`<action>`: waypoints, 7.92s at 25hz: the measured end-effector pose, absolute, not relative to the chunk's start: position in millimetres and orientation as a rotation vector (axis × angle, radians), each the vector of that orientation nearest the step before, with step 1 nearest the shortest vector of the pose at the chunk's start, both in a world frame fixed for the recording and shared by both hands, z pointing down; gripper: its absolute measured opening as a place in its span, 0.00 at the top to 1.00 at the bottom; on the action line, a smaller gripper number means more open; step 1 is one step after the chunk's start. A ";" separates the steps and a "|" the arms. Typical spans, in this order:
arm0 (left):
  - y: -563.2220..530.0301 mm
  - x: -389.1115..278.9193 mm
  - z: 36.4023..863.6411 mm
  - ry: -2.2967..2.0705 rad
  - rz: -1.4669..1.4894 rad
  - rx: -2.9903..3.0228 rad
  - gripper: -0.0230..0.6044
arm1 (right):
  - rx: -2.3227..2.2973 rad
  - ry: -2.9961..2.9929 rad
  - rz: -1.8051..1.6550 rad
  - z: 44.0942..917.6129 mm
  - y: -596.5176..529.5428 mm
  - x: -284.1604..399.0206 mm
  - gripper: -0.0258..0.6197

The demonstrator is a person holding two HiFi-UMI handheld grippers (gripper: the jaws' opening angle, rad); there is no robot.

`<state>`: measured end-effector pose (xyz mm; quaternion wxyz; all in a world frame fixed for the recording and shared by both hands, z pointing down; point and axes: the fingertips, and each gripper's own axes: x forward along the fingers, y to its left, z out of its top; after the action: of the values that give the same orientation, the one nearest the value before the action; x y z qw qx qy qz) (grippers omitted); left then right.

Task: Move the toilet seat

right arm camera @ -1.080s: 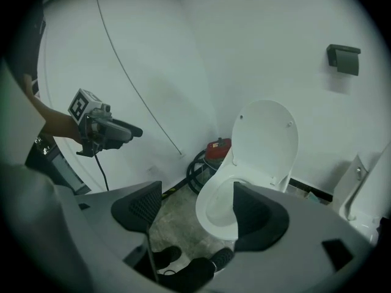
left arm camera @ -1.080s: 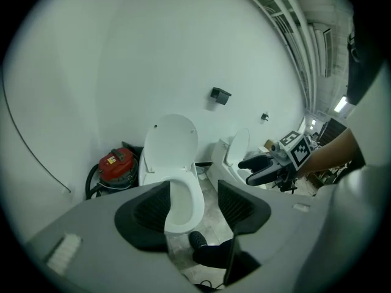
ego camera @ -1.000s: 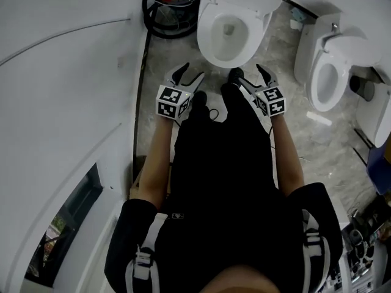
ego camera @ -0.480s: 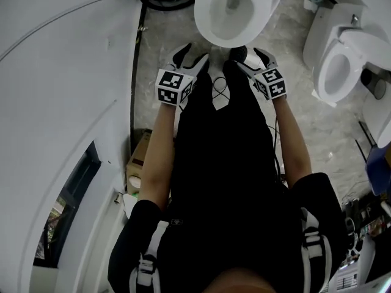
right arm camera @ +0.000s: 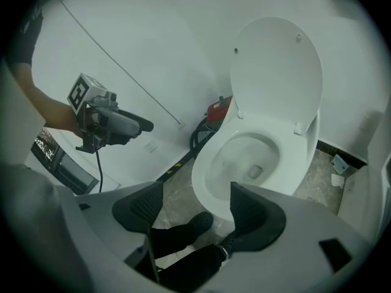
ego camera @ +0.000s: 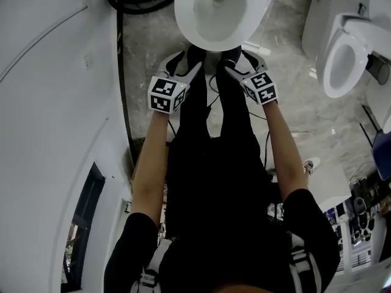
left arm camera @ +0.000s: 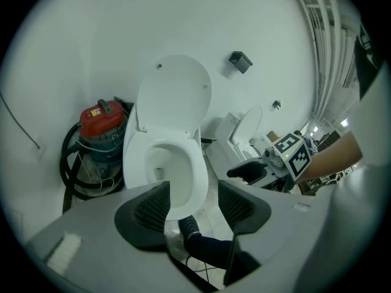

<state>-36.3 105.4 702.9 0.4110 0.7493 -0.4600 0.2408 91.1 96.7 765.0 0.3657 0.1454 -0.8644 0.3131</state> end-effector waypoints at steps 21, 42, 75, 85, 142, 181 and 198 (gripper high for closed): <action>92.6 -53.9 877.3 -1.105 0.595 1.758 0.56 | 0.007 -2.126 0.606 906.1 129.5 19.1 0.46; 113.2 -54.0 955.0 -1.152 0.436 1.461 0.50 | -0.303 -1.930 0.153 966.2 150.8 3.6 0.55; 97.6 -52.7 869.3 -1.153 0.293 1.333 0.57 | -0.300 -1.926 0.148 862.7 136.5 5.7 0.66; 88.0 -54.7 836.3 -1.154 0.236 1.343 0.60 | -0.301 -1.945 0.182 827.8 126.3 7.0 0.67; -9.7 -62.3 677.2 -1.094 -0.132 1.402 0.67 | 0.174 -2.165 0.183 653.1 16.8 11.5 0.77; -112.5 -69.8 608.0 -1.235 -0.330 1.331 0.66 | 0.035 -2.330 0.031 579.8 -88.9 6.4 0.80; -167.2 -75.0 587.7 -1.334 -0.435 1.280 0.65 | -0.029 -2.370 -0.030 557.8 -150.2 3.8 0.74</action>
<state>-75.0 -167.2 587.7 0.5820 0.5481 -0.5711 -0.1862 3.8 -150.2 557.8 0.3760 -0.0115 -0.9265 -0.0118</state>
